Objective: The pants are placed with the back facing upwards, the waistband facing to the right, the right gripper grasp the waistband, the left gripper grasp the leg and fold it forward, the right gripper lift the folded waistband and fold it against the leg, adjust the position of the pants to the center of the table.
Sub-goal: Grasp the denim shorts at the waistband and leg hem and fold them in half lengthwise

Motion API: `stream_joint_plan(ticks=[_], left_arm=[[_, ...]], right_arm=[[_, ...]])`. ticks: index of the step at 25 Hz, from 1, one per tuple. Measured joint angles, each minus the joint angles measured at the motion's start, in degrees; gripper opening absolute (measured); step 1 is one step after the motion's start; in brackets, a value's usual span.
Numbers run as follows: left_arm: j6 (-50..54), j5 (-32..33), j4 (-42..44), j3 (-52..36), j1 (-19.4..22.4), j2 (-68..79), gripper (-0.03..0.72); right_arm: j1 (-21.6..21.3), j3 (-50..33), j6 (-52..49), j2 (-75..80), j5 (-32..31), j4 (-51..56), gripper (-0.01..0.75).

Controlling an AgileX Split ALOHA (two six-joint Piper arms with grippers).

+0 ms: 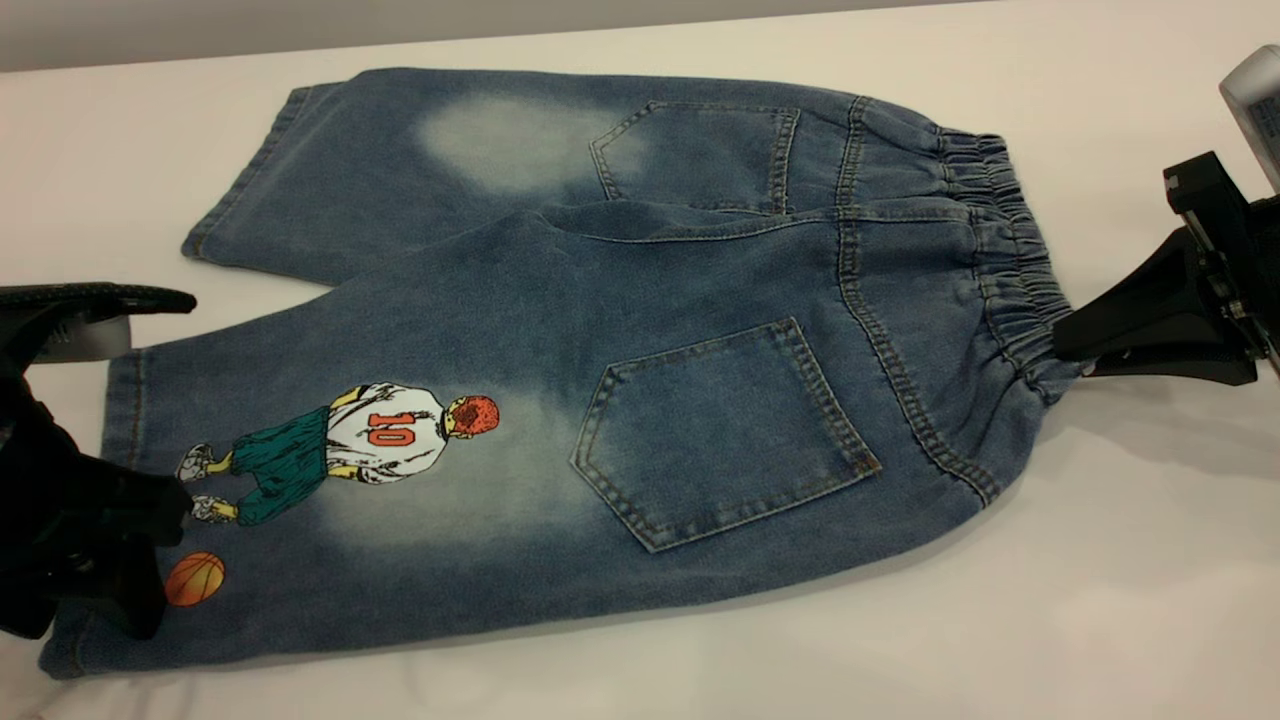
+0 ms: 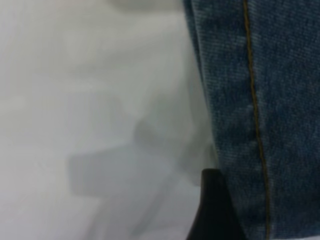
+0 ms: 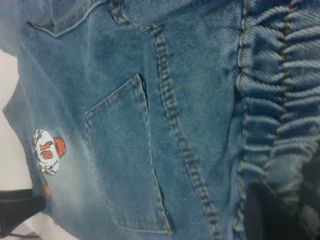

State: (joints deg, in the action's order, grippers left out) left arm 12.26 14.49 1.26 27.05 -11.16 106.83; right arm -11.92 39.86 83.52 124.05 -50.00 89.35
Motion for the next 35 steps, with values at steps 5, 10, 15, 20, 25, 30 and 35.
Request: stream_joint_plan(ticks=[5,10,15,20,25,30,35], left_arm=[[0.31,-0.54,-0.48,0.0,0.0,0.6,0.444],[0.3,-1.15,-1.26,0.11,0.0,3.96,0.414],[0.3,-2.08,-1.76,0.11,0.0,4.44,0.323],[0.3,-3.3,-1.99,0.0,-0.11,4.66,0.164],[-0.22,-4.05,-1.26,-0.09,-0.05,3.53,0.097],[-1.05,-3.51,-0.48,-0.16,0.15,-2.44,0.097],[-2.13,0.39,-0.89,-0.11,0.1,-11.12,0.097]], right_arm=[[0.0,0.0,0.0,0.0,-0.05,0.0,0.027],[0.0,0.0,0.0,0.0,-0.32,0.0,0.027],[0.0,0.0,0.0,0.0,-0.51,0.11,0.027],[0.0,0.0,0.0,0.0,-0.51,0.11,0.027],[0.0,0.0,0.05,-0.05,-0.51,-0.06,0.027],[0.0,0.0,0.05,-0.05,-1.17,-0.06,0.027],[0.0,0.0,0.73,-1.48,-2.3,0.44,0.027]])
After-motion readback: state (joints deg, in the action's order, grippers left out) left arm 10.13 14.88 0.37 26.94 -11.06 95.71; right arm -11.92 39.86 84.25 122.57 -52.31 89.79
